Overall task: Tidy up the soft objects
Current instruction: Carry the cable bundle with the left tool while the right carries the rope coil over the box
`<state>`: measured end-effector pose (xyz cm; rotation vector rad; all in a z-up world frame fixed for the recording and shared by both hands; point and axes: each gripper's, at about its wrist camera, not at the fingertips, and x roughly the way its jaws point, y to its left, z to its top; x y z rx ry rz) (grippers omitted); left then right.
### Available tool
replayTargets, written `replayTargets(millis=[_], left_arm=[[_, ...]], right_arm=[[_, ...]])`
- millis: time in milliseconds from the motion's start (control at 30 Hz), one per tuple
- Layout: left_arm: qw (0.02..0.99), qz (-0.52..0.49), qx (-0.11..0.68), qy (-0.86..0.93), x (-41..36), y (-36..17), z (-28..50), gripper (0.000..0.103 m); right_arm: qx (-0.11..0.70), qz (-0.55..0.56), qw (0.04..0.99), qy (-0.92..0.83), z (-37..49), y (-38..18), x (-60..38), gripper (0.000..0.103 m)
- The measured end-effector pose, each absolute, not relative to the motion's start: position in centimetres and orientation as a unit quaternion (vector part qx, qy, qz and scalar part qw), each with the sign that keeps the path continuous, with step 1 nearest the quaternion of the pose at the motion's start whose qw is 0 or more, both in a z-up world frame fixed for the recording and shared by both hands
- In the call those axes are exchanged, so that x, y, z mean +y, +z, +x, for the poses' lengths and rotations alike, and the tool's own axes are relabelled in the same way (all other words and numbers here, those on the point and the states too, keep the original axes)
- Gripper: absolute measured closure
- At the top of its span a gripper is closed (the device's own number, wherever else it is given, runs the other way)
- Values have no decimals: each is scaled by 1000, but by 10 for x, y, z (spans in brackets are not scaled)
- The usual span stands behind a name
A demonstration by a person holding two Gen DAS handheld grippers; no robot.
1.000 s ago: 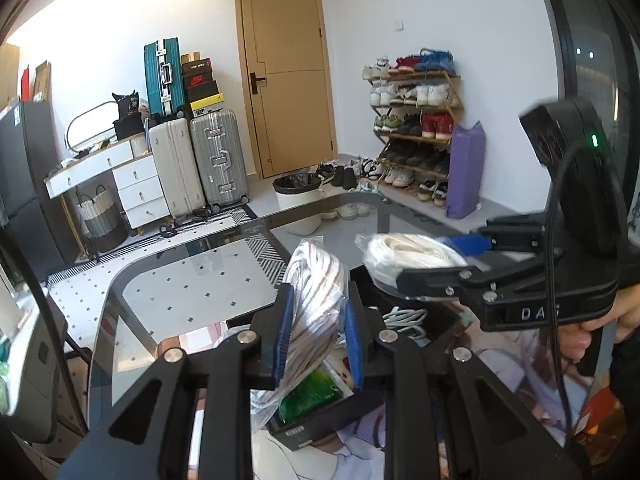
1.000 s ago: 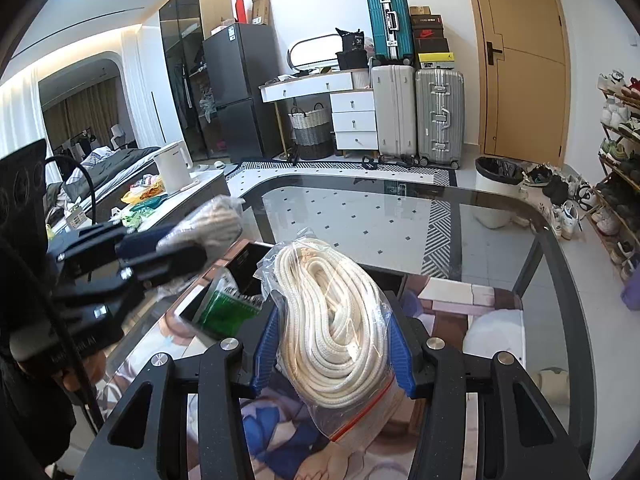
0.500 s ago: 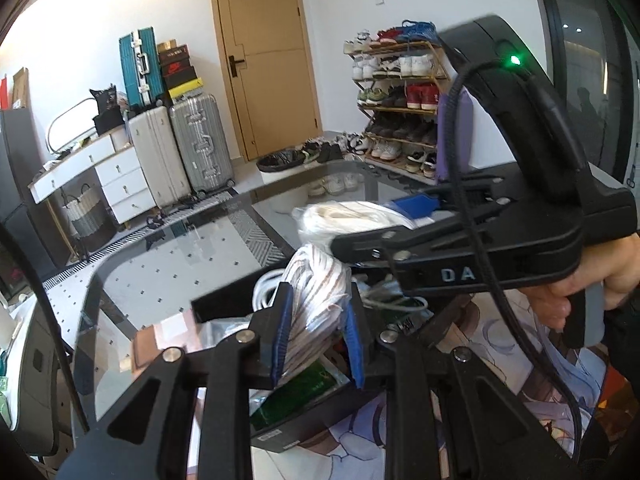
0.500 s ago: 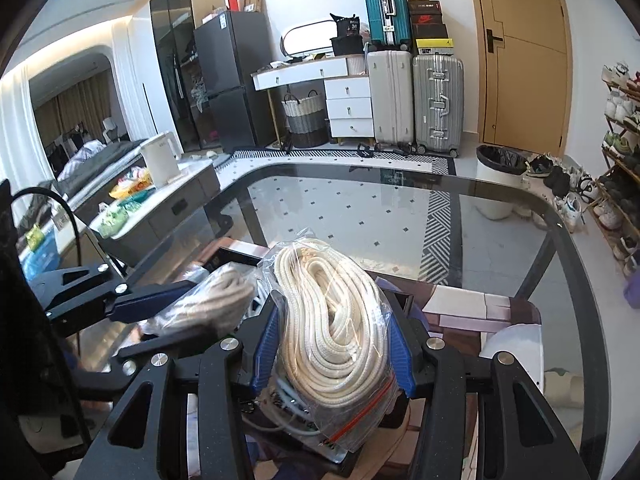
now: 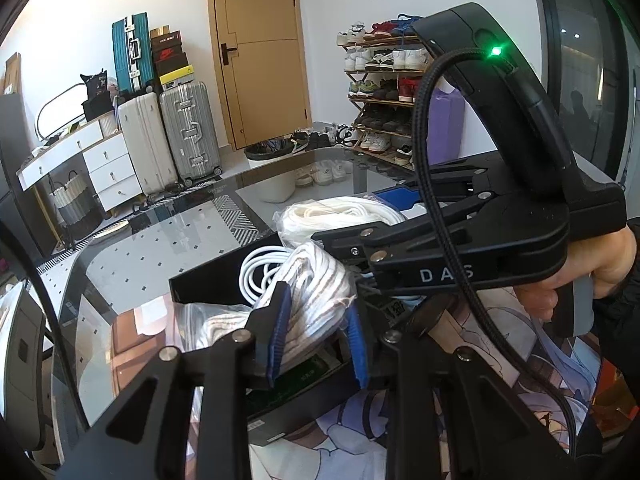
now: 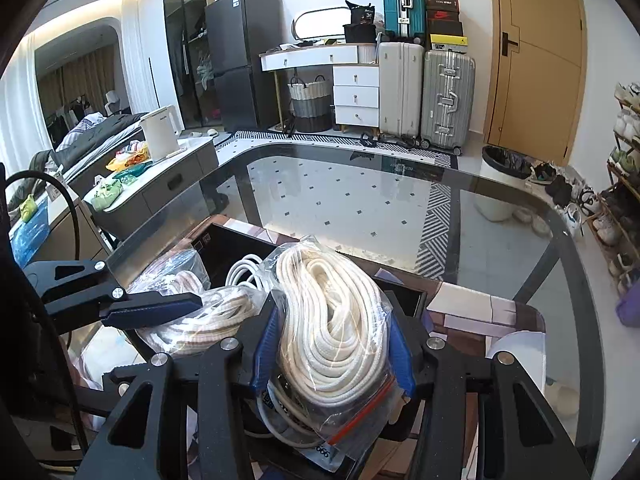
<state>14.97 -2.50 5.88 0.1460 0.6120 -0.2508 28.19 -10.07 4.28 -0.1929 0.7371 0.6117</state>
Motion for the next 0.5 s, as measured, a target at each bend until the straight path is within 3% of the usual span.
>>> replayTargets(millis=[333,433,500], left_arm=[[941,71,307,-125,-20,59,152,74],[940,74,308,-125,-21,60,151,72],[941,75,306,-126,-23,61,149,63]], right_arm=[[354,-88,882,300,279,45,-105,52],[349,-83,883,302,274,49,-112,44],[344,-77,886,300,271,52,-119,37]])
